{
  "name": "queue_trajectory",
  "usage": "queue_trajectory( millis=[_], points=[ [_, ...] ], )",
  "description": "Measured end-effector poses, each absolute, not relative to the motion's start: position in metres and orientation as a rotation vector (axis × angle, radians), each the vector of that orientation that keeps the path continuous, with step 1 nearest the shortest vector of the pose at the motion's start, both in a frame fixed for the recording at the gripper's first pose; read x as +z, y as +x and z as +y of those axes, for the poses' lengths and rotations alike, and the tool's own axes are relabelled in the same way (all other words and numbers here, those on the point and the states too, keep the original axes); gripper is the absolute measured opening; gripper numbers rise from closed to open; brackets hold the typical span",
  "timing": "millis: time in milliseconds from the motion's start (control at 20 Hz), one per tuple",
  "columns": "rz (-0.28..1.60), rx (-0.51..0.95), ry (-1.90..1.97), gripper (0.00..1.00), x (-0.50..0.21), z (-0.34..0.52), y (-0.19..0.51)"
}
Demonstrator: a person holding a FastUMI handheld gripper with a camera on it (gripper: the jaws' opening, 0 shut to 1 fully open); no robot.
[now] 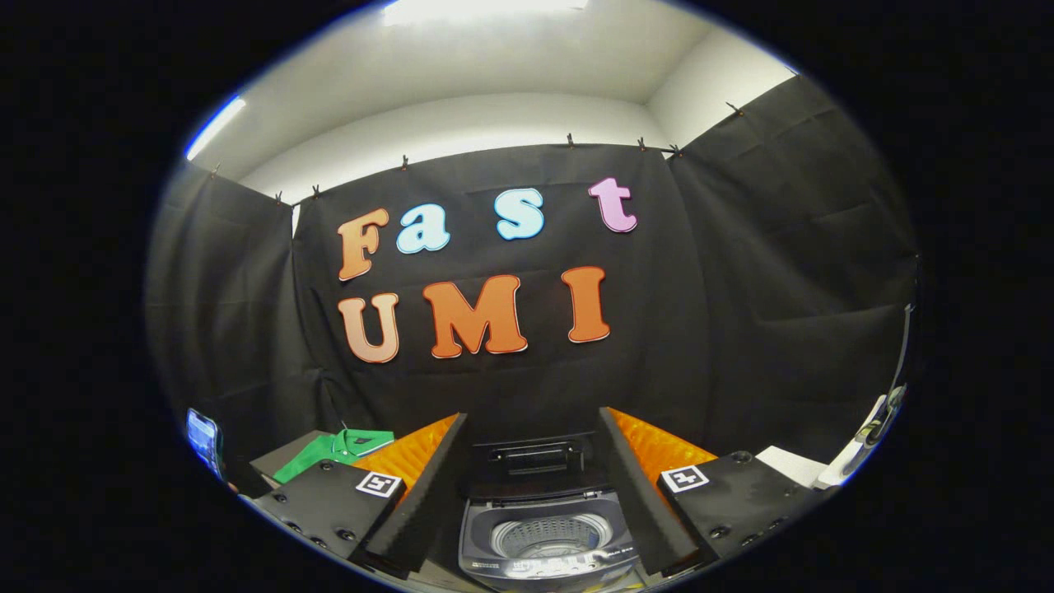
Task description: Put the clothes into the washing machine and then close the washing machine lid.
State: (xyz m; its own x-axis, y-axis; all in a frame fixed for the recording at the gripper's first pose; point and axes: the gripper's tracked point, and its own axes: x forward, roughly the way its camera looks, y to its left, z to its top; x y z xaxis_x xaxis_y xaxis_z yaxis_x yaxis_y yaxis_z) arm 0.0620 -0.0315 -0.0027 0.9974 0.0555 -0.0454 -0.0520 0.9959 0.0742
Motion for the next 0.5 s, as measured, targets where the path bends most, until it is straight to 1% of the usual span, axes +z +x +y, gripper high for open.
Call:
queue_trajectory(
  millis=[200, 400, 500],
  points=[
    [0.047, -0.001, 0.046, 0.98, -0.008, -0.028, 0.072],
    [0.033, -0.062, 0.064, 0.97, -0.009, 0.007, 0.077],
    [0.030, -0.068, 0.067, 0.97, -0.011, 0.039, 0.081]
  ],
)
